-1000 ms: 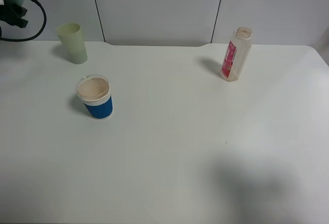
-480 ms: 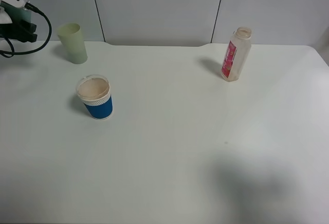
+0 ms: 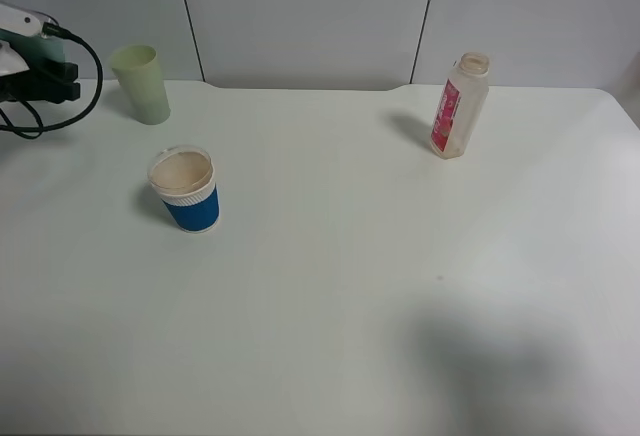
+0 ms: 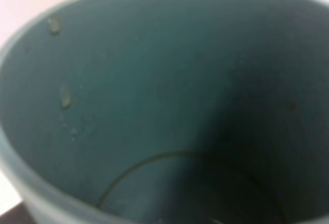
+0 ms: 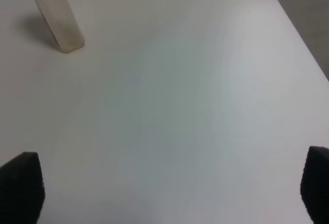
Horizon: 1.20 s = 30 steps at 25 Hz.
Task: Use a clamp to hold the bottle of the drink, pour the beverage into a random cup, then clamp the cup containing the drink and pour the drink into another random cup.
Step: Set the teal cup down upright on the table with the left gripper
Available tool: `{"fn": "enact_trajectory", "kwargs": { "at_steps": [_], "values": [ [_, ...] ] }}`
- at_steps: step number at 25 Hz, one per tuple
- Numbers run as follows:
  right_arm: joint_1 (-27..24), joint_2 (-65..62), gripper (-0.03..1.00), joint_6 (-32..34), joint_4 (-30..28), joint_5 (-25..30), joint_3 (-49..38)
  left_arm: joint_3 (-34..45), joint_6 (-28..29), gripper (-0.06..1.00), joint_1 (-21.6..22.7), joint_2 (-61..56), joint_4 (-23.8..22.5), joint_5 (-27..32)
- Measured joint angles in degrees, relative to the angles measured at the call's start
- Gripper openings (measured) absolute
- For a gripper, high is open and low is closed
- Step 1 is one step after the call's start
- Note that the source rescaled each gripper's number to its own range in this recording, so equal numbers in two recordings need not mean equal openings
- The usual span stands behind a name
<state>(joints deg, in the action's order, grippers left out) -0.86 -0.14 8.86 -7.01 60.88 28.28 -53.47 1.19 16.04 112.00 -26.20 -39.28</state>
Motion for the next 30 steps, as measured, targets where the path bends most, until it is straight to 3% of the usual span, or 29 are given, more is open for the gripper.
{"fn": "enact_trajectory", "kwargs": {
  "at_steps": [10,11,21,30],
  "values": [
    [0.00,0.00,1.00,0.00,0.00,0.00,0.00,10.38,-0.06,0.00,0.00,-0.04,4.02,-12.63],
    [0.00,0.00,1.00,0.00,0.00,0.00,0.00,13.00,-0.06,0.00,0.00,-0.04,4.91,-16.41],
    [0.00,0.00,1.00,0.00,0.00,0.00,0.00,18.59,-0.06,0.00,0.00,2.05,5.35,-27.21],
    [0.00,0.00,1.00,0.00,0.00,0.00,0.00,18.90,-0.06,0.00,-0.06,7.43,5.29,-29.26]
  ]
}}
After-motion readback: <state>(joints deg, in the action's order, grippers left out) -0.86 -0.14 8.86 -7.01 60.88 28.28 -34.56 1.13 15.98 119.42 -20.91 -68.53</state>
